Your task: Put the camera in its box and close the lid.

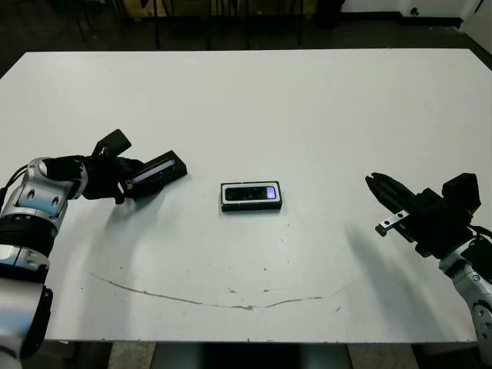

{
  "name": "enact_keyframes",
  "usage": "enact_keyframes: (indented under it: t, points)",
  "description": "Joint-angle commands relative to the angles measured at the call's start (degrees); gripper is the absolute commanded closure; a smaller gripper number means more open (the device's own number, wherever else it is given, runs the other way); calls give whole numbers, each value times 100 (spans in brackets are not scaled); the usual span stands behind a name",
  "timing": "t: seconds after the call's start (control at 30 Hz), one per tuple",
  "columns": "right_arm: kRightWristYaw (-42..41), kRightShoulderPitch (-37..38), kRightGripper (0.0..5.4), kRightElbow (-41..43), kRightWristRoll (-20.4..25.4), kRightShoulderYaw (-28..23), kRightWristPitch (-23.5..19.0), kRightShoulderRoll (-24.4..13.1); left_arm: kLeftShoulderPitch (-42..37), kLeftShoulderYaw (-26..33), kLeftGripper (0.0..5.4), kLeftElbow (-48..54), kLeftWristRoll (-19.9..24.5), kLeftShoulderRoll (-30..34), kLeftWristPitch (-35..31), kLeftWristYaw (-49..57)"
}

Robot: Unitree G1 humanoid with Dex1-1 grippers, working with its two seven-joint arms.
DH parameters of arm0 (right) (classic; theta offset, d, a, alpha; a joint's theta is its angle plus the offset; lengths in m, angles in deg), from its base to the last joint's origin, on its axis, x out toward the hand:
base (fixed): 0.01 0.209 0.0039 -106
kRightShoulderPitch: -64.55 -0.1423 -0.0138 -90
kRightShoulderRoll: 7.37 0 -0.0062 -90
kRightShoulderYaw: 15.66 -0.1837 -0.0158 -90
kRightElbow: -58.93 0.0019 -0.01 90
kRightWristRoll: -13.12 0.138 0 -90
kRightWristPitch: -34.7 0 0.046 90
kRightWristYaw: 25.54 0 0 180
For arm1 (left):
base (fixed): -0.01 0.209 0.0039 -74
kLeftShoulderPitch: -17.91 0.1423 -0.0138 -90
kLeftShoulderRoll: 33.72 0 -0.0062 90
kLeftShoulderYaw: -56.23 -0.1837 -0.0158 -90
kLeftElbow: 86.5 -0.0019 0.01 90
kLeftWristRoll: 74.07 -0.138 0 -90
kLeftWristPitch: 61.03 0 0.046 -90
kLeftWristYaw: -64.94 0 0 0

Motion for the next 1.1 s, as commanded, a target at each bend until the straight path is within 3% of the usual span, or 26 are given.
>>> enact_keyframes:
  t: [0.03, 0.27, 0.33, 0.43, 0.7, 0.93, 1.1]
  points:
    - [-55, -2, 540, -191, -44, 50, 99, -8, 522, 130, 272, 310, 120, 59, 83, -53]
    - [-354, -99, 540, -637, 59, 59, 584, 44, 628, 842, 272, 1278, 882, 51, -151, 19]
    - [-517, -160, 540, -855, 60, 69, 833, 48, 492, 899, 272, 1512, 1083, 22, -244, -108]
    - [-581, -237, 540, -988, 102, 85, 865, 48, 233, 823, 272, 1708, 1313, -71, -421, -395]
    - [-319, -519, 540, -858, 315, 94, 159, 49, -384, 31, 272, 1840, 1033, -343, -880, -691]
    - [-85, -624, 540, -636, 360, 44, -405, -39, -791, -493, 272, 1115, 623, -642, -539, -1010]
    - [-144, -658, 540, -646, 357, 38, -470, -74, -927, -729, 272, 642, 384, -852, -347, -1151]
